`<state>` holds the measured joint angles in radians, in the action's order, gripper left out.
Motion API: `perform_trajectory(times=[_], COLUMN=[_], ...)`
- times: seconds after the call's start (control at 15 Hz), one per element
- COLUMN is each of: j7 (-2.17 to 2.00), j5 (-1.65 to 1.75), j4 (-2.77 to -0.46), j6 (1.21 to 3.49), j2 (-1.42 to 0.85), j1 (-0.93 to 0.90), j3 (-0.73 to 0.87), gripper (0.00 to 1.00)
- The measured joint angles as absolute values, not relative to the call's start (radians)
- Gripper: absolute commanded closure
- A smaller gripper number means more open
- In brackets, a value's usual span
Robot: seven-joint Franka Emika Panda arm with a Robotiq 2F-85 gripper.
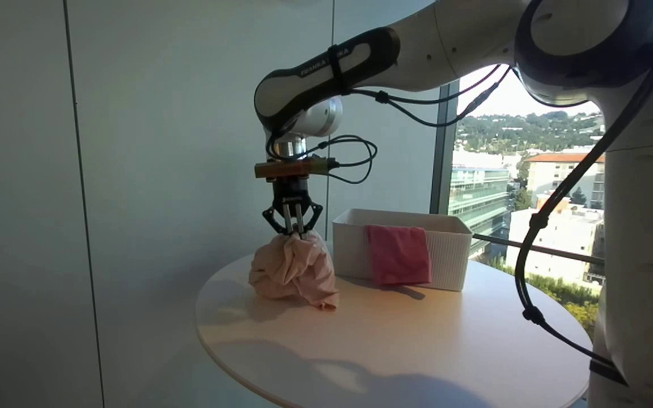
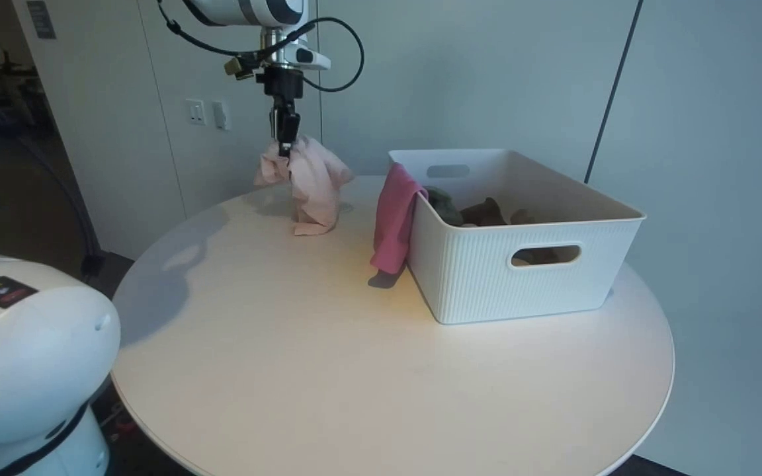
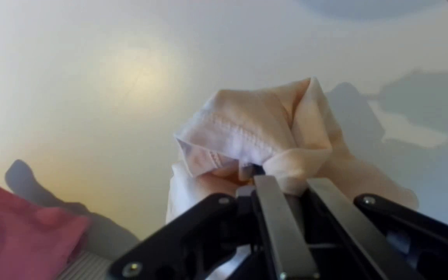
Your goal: Remove the things from the table and put them in the basket
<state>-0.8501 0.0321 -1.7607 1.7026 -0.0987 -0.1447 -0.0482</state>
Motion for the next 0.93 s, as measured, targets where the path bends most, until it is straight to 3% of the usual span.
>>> perform_trajectory(times=[0.47, 0.93], j7=[-1.004, -1.053], j5=[0.331, 0.571], j4=[-1.797, -1.847], j6=[1.534, 1.478], j2=[0.229, 0.398], j1=[-0.127, 0.045], j3=[-0.089, -0.081], gripper=[0.92, 0.91])
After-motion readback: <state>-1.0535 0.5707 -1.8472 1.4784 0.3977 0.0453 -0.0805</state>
